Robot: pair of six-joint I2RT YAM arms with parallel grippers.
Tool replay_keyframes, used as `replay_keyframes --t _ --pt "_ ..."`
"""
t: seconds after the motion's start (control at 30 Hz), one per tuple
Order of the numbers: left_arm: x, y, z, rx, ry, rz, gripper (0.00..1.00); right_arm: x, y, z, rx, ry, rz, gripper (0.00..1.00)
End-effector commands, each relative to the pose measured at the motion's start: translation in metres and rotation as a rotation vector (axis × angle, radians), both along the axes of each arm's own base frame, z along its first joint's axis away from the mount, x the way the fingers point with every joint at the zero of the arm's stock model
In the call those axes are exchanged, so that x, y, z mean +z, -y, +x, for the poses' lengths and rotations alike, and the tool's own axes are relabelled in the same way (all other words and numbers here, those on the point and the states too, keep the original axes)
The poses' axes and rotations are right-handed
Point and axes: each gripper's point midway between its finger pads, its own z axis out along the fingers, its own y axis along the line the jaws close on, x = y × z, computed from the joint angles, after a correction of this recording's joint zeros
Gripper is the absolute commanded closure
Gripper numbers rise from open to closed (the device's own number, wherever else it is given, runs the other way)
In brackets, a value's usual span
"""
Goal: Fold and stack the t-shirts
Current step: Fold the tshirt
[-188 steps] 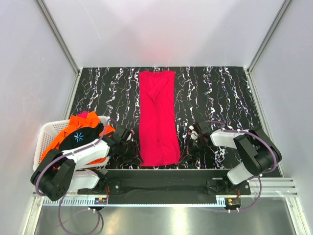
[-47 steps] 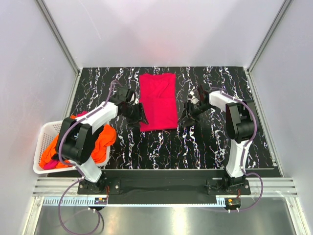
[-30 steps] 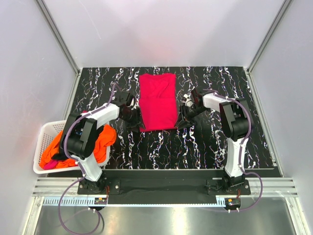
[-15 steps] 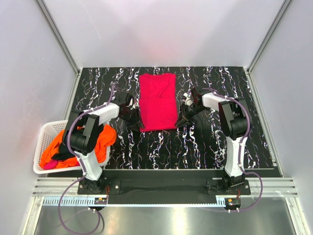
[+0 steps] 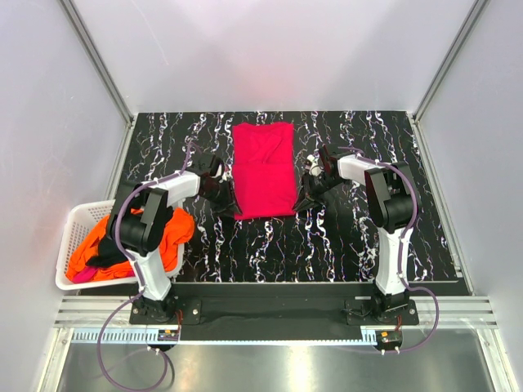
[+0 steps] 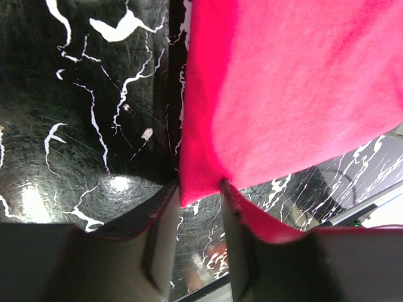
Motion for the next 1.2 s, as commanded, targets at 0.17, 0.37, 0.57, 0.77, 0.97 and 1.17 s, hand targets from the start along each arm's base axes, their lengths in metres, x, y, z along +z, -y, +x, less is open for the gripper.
replay_keyframes --t 0.17,0.37,0.57,0.77,0.97,1.17 --pt "-0.002 -0.007 0.010 0.017 0.008 0.031 0.92 0.004 -0.001 0.009 -0.010 0.039 -0.011 1.00" --pt "-0.002 -0.012 0.005 0.008 0.006 0.045 1.00 0.005 0.007 0.001 -0.019 0.033 -0.044 1.00" --pt "0.003 -0.015 0.000 -0.011 0.016 0.052 1.00 0.012 0.020 -0.010 -0.003 0.055 -0.113 1.00" --pt "0.003 -0.013 -0.011 -0.028 -0.002 0.030 1.00 0.012 0.026 -0.017 0.015 0.058 -0.124 1.00" --pt "0.006 -0.015 -0.026 -0.041 -0.007 0.015 1.00 0.012 0.035 -0.035 0.040 0.036 -0.156 1.00" --pt "0.003 -0.010 -0.046 -0.068 -0.039 -0.017 1.00 0.012 0.040 -0.049 0.075 0.029 -0.157 1.00"
